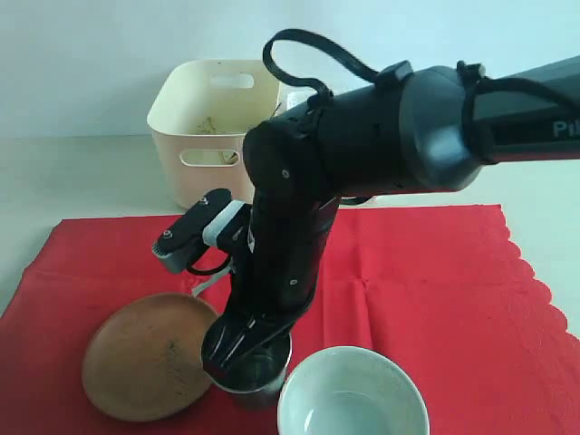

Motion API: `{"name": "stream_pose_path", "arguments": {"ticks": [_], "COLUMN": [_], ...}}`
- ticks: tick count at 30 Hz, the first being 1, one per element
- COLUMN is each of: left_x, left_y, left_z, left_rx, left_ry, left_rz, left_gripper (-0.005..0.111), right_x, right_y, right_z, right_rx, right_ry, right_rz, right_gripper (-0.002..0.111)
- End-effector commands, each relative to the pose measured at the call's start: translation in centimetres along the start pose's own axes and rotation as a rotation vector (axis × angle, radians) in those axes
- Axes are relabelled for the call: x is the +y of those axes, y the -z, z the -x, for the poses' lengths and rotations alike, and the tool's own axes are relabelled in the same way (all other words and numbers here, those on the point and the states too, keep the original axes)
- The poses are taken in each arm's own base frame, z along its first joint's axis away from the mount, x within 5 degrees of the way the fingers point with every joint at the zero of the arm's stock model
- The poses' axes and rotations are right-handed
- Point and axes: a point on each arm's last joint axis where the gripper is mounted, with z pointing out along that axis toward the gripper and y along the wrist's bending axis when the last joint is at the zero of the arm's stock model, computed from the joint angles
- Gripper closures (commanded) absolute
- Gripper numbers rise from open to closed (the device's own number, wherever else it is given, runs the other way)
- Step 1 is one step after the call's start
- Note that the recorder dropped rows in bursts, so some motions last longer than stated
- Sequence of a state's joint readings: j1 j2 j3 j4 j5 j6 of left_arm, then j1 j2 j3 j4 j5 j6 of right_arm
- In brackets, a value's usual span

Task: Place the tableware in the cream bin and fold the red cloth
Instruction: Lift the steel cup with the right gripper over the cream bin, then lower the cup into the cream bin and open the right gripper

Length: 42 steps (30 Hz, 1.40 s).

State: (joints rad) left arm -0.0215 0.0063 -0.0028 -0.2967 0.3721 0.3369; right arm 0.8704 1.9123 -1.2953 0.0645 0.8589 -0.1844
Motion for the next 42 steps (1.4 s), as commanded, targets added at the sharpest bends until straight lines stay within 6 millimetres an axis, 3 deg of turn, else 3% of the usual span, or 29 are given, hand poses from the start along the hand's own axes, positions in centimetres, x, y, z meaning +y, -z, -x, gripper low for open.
{"name": "stream_pose_path", "arguments": {"ticks": [1, 13, 19, 24, 34, 42], "left_x": [0.0, 0.0, 0.0, 0.0, 0.0, 0.0], "left_y": [0.0, 0.0, 0.0, 0.0, 0.0, 0.0], "left_z": [0.0, 0.0, 0.0, 0.0, 0.0, 0.0], "left_rx": [-0.007, -0.007, -0.007, -0.007, -0.007, -0.007], "left_ry": [0.004, 0.004, 0.004, 0.004, 0.004, 0.004], "left_rz": [0.003, 0.003, 0.003, 0.003, 0.003, 0.003], "left_gripper": [0.107, 0.107, 0.107, 0.107, 0.107, 0.107], "right_x": [0.1, -0.2, -1.3, -2.9, -8.4, -12.8], "right_y": [3.2, 11.0, 13.3, 14.4, 14.2, 11.4], "right_z": [0.2, 0.0, 1.6, 3.1, 5.8, 8.4], "right_rx": [-0.081, -0.375, -0.583, -0.647, -0.741, -0.762], "right_ry": [0.012, 0.061, 0.048, -0.011, -0.147, -0.204], "right_rz": [-0.025, -0.149, -0.293, -0.368, -0.418, -0.445], "right_gripper": [0.108, 0.108, 0.108, 0.108, 0.108, 0.108]}}
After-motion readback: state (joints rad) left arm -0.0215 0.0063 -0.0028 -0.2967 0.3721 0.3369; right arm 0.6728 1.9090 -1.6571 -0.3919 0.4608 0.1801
